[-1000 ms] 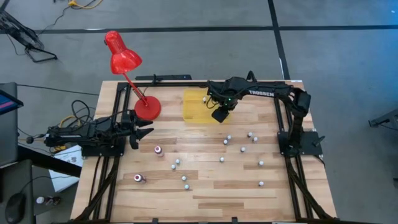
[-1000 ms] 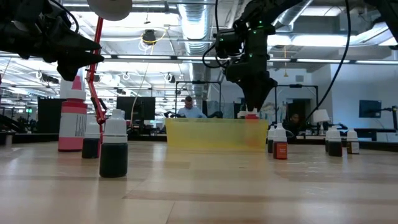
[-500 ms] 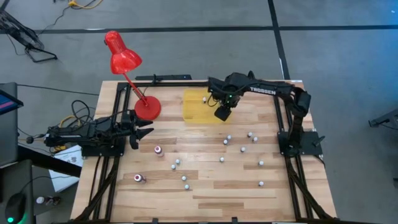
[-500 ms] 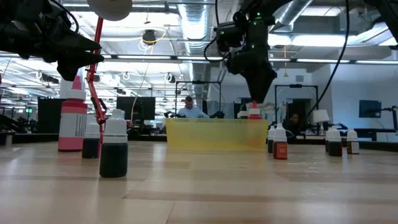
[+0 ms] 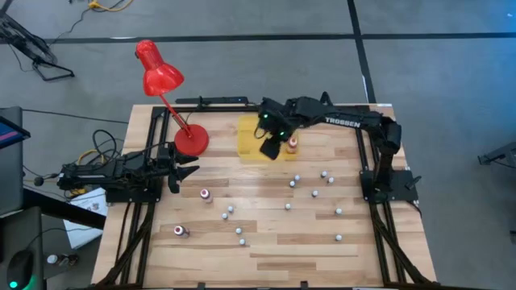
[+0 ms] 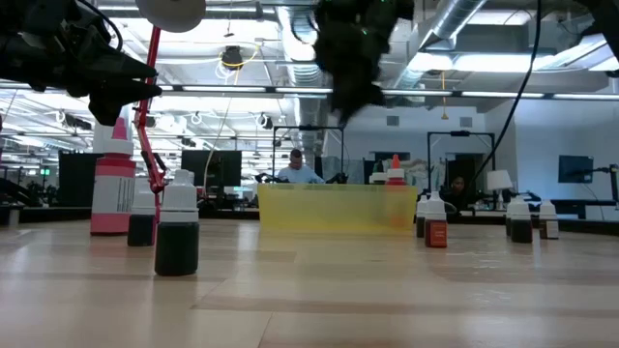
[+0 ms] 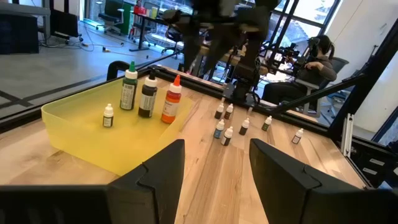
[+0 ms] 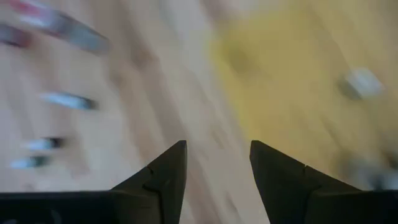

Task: Pick & Place food coloring
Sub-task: Put the large pink food coloring bottle into the yellow bin

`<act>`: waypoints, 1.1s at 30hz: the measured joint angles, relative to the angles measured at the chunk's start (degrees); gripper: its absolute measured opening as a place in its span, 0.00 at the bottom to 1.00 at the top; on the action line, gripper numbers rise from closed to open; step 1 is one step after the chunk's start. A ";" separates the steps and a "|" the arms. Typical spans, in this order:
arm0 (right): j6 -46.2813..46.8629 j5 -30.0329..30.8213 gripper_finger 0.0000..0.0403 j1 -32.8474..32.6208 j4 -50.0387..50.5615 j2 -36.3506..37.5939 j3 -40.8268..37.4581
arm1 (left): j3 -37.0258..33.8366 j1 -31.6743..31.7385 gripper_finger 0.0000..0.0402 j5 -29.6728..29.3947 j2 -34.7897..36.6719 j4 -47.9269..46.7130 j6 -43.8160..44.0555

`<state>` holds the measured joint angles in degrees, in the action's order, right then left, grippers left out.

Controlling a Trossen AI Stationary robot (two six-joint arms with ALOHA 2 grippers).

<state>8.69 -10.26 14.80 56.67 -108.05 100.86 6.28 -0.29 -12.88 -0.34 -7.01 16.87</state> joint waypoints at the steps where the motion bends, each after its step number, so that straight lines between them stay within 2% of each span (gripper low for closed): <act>1: -1.42 -0.93 0.41 -1.06 -2.90 0.00 0.00 | 0.00 0.01 0.43 0.00 -0.02 0.00 0.08; 9: -16.12 -1.23 0.42 -10.05 -26.70 0.00 0.00 | 0.00 0.02 0.43 0.00 -0.02 -0.07 0.04; 12: -18.18 2.42 0.45 -12.48 -31.61 -0.02 0.00 | 0.00 0.02 0.43 0.00 -0.02 -0.91 0.04; 17: -17.19 6.18 0.55 -13.81 -35.07 -0.60 0.02 | 0.00 0.02 0.43 0.00 0.01 -3.15 0.27; 21: -10.12 6.26 0.62 -13.55 -39.63 -5.73 -0.24 | 0.00 0.01 0.43 -0.04 0.03 -3.57 0.26; 26: -8.19 5.94 0.63 -13.57 -48.46 -12.51 0.04 | 0.15 0.02 0.43 -2.78 0.14 -5.73 -1.31; 31: -8.30 5.46 0.63 -13.81 -51.82 -15.67 -0.02 | 2.13 0.02 0.43 -7.73 0.01 -13.54 0.94; 33: -8.54 5.44 0.63 -13.83 -50.72 -15.36 0.00 | 3.11 0.02 0.43 -6.77 0.01 -16.08 2.34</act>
<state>0.15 -4.82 0.97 5.95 -123.41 100.86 9.39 -0.27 -19.65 -0.34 -23.09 19.20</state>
